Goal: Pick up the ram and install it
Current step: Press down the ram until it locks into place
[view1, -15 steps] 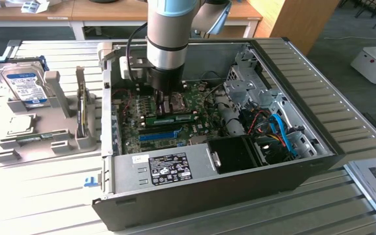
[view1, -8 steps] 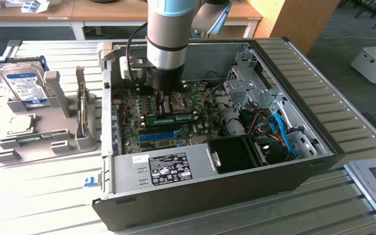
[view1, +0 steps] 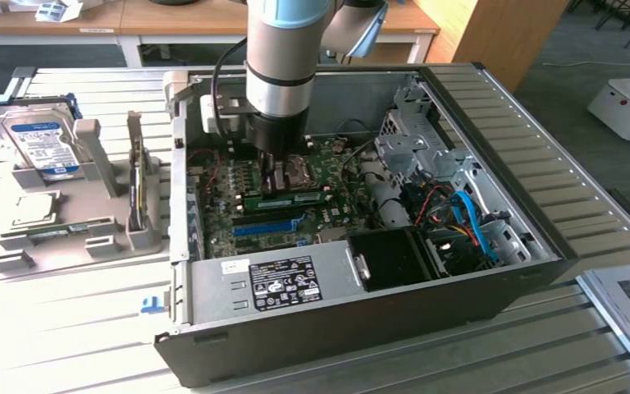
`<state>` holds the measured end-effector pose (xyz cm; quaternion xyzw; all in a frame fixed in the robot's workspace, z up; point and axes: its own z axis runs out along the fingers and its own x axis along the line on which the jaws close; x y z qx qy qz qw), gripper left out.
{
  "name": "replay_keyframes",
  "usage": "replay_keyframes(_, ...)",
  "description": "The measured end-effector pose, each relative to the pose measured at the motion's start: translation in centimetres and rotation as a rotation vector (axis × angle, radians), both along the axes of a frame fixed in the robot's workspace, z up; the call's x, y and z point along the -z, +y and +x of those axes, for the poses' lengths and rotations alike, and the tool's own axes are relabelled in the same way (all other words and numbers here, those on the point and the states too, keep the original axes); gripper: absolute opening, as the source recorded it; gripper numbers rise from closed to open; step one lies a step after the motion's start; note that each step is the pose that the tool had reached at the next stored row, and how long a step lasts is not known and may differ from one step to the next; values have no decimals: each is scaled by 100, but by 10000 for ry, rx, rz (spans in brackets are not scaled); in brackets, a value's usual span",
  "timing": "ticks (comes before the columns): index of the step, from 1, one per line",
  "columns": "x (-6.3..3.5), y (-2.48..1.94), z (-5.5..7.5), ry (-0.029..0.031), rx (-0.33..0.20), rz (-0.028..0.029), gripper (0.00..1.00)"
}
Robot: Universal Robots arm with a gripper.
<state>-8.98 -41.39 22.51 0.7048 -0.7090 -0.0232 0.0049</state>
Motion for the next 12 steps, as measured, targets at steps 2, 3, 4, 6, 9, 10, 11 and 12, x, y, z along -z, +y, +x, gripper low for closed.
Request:
replay_keyframes(2, 1, 0, 0, -1, -1, 0, 10)
replay_keyframes(3, 0, 0, 0, -1, -1, 0, 10)
replay_keyframes(4, 1, 0, 0, -1, -1, 0, 10)
replay_keyframes(6, 2, -1, 0, 0, 0, 2, 10)
replay_keyframes(9, 4, -5, 0, -1, -1, 8, 10)
replay_keyframes(10, 5, -8, 0, 0, 0, 15, 10)
replay_keyframes(11, 5, -8, 0, -1, -1, 17, 10)
replay_keyframes(12, 5, -8, 0, -1, 0, 18, 10)
